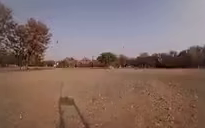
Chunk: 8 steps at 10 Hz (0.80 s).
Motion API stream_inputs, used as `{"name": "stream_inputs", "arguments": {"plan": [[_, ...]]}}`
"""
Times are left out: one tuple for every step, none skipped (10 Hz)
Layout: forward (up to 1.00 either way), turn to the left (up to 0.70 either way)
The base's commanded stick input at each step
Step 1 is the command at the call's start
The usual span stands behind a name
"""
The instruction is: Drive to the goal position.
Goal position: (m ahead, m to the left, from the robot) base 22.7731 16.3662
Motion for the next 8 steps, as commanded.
{"name": "stream_inputs", "arguments": {"plan": [[0.70,0.00],[0.70,0.00],[0.70,0.00],[0.70,0.00],[0.70,0.00],[0.70,0.00],[0.70,0.00],[0.70,0.00]]}}
